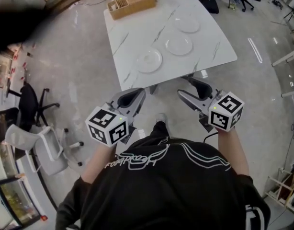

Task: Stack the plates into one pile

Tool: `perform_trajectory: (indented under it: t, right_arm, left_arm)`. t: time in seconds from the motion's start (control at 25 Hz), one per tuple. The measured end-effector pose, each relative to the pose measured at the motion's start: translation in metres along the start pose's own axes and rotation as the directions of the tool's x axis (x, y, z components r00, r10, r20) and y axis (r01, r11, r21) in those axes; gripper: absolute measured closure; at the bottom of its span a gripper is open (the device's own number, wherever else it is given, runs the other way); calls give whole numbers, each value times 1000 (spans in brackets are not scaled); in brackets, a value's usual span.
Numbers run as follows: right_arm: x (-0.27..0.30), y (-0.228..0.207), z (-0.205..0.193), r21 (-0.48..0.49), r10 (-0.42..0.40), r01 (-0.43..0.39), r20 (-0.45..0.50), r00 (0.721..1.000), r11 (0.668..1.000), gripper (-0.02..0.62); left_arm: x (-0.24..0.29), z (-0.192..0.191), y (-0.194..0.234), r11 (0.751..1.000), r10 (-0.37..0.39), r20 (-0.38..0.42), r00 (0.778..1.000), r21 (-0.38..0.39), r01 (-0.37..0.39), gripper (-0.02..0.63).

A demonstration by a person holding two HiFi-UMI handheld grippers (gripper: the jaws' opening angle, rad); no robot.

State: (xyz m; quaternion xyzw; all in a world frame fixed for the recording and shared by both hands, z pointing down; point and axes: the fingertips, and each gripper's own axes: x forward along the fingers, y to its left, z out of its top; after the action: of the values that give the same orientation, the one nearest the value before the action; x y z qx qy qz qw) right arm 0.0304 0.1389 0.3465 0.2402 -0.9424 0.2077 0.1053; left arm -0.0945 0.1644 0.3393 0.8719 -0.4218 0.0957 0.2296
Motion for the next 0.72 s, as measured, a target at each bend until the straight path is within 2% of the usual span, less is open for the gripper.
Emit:
perform_trajectory:
  t: [0.2, 0.36, 0.72]
  right_arm:
    - [45, -39, 0, 40, -17, 20, -64, 998, 999, 334]
    - [74, -63, -1, 68, -30, 37, -102, 994, 997, 334]
    - [128, -114, -12, 136, -69, 94, -178, 982, 986, 334]
  left_arm:
    - [32, -4, 58, 1000, 24, -63, 998, -19, -25, 581]
    - [55, -6, 98, 999, 47, -110, 993, 0, -47, 581]
    - [103, -32, 175, 996, 91, -231, 969, 33, -86, 581]
